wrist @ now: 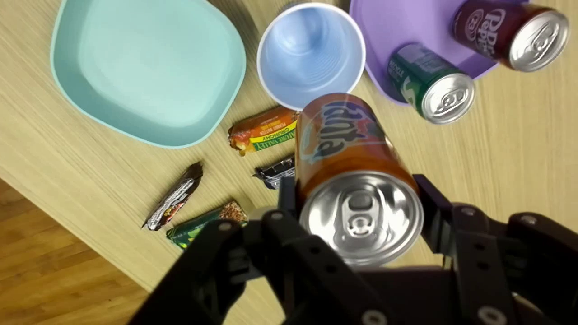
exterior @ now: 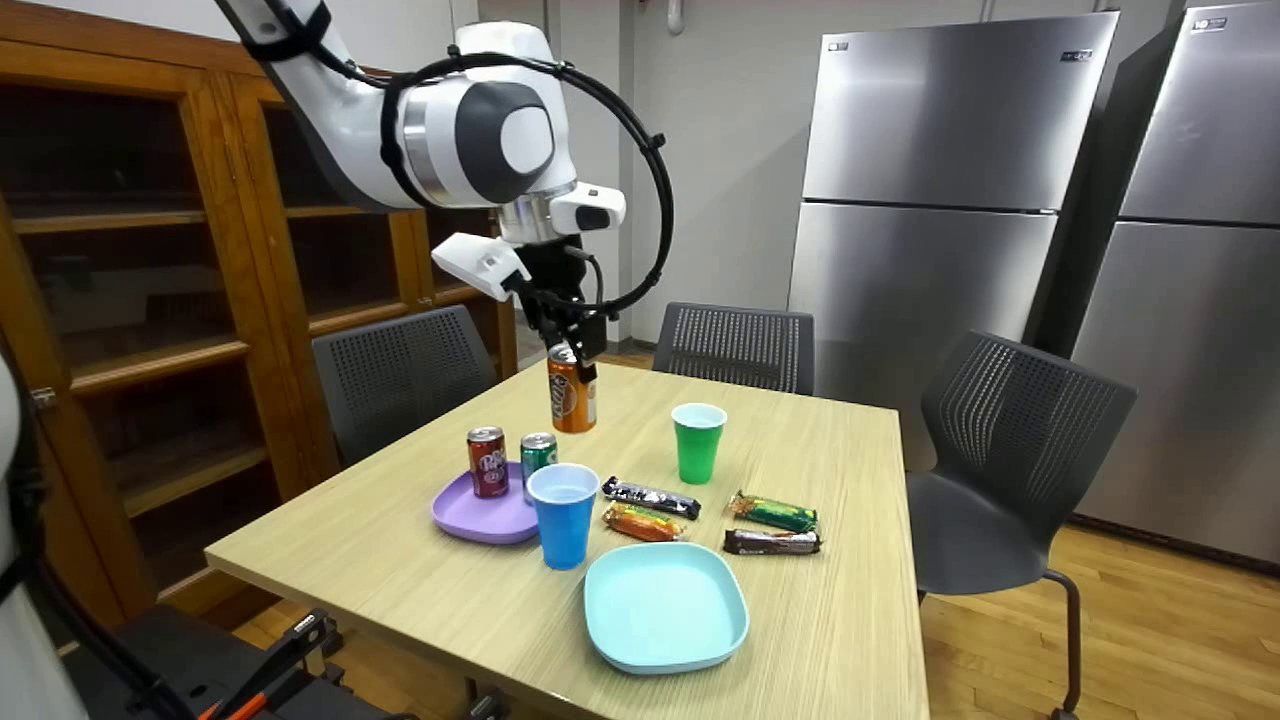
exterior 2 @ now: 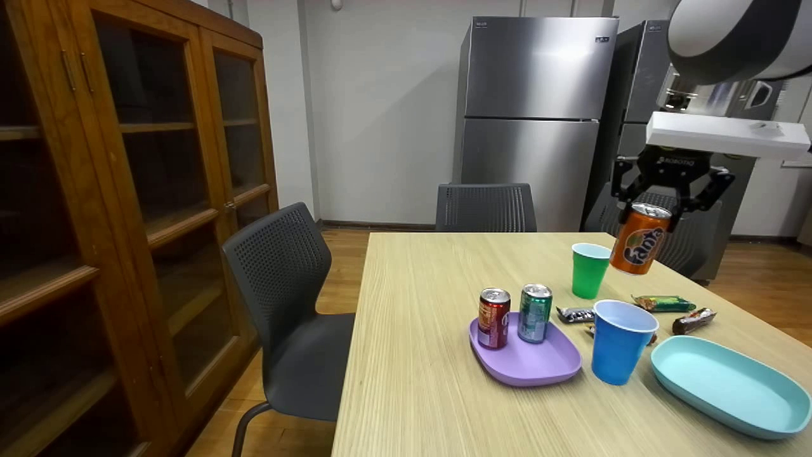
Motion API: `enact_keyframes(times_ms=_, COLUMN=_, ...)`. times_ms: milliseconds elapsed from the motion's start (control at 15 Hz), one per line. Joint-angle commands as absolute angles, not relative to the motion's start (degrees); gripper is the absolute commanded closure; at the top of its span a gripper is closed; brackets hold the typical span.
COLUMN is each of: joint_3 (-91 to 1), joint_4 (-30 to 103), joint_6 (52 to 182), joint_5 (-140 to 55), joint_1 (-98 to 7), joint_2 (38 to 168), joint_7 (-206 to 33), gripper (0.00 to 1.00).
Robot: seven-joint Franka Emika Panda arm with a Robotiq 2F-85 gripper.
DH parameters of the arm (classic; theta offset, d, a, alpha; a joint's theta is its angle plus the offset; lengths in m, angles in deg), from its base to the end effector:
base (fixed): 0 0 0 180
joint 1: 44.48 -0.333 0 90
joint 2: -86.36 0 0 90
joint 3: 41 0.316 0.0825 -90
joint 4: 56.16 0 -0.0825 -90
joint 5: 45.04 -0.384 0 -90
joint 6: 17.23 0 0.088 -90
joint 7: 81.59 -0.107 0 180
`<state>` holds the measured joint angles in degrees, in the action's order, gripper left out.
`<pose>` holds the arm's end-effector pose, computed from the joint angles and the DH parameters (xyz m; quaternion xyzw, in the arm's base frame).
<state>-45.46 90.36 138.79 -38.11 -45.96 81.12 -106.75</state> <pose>0.4696 -0.0198 0.3259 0.9728 -0.1909 0.1311 0.0027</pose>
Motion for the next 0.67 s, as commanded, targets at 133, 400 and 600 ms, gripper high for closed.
enact_keyframes(times_ms=133, joint_3=-39.81, joint_4=96.15, joint_6=139.41, joint_5=-41.3, joint_1=-46.51, joint_2=74.81, joint_7=-102.52, gripper=0.62)
enact_keyframes(times_ms=400, joint_3=-36.72, joint_4=97.62, joint_6=139.88, joint_5=-42.19, joint_1=-48.09, joint_2=75.16, joint_7=-101.1, gripper=0.62)
enact_keyframes(times_ms=600, joint_3=-35.08, joint_4=98.24, joint_6=140.57, joint_5=-42.46, joint_1=-49.27, joint_2=76.43, joint_7=-100.89, gripper=0.62)
